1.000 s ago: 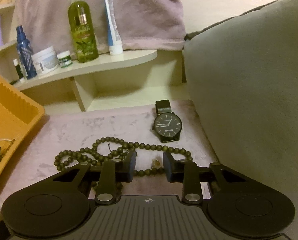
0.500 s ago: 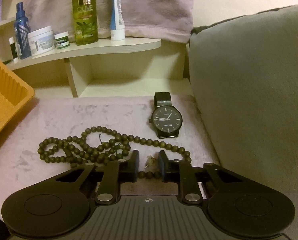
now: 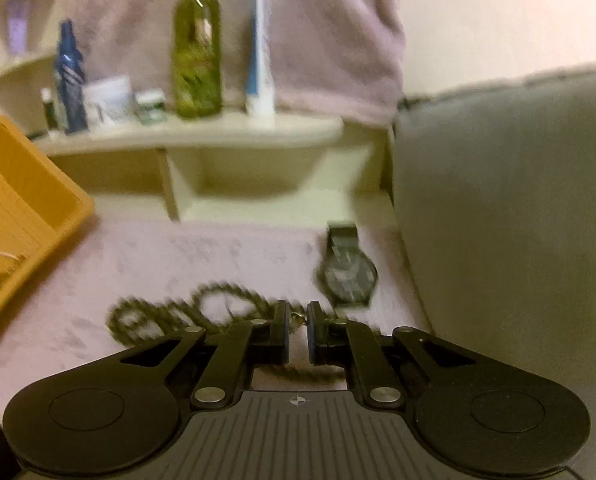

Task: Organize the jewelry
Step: 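Carry the item into the orange tray and open the right gripper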

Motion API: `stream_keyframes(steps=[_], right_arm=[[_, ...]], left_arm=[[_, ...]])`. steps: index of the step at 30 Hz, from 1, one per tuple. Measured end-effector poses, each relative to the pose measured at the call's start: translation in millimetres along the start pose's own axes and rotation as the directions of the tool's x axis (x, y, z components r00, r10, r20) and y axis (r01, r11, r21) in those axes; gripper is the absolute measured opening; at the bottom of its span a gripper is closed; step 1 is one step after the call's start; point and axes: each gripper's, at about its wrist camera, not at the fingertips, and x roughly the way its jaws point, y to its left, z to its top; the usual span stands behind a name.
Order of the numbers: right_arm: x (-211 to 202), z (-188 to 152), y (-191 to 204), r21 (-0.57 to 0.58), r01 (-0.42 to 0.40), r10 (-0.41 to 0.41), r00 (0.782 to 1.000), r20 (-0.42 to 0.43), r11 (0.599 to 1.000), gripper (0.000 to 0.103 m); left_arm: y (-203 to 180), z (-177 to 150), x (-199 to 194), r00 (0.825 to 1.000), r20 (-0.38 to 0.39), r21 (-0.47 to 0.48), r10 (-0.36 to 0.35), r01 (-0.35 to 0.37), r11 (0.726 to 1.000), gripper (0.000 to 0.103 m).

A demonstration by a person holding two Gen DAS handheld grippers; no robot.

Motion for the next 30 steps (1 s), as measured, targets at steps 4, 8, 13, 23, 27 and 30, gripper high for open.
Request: stream_keyframes(steps=[4, 8, 13, 23, 27, 30], right_arm=[[-15, 20, 15, -0.016, -0.046, 0.047, 0.997, 0.063, 0.999, 0.008], [-26, 34, 36, -0.024, -0.125, 0.127, 0.987, 0.099, 0.992, 0.008], [-36, 39, 71, -0.042, -0.257, 0.259, 0.961, 0.093, 0.966, 0.008], [-41, 36, 150, -0.088, -0.511, 0.513, 0.858, 0.007, 0.855, 0.008], [-38, 33, 177, -0.11, -0.559, 0.559, 0.829, -0.028, 0.822, 0.008], [-35, 31, 190, -0.118, -0.579, 0.577, 0.815, -0.051, 0.807, 0.009]], left_arm=[[1, -1, 0, 1.0, 0.0, -0.003, 0.0, 0.0, 1.0, 0.009], [0, 0, -1, 1.0, 0.001, -0.003, -0.001, 0.001, 1.0, 0.009], [1, 0, 0, 1.0, 0.002, -0.006, -0.003, 0.003, 1.0, 0.009], [1, 1, -1, 1.0, 0.004, -0.01, -0.009, 0.009, 1.0, 0.009], [0, 1, -1, 1.0, 0.005, -0.013, -0.011, 0.011, 1.0, 0.009], [1, 1, -2, 1.0, 0.006, -0.015, -0.014, 0.014, 1.0, 0.009]])
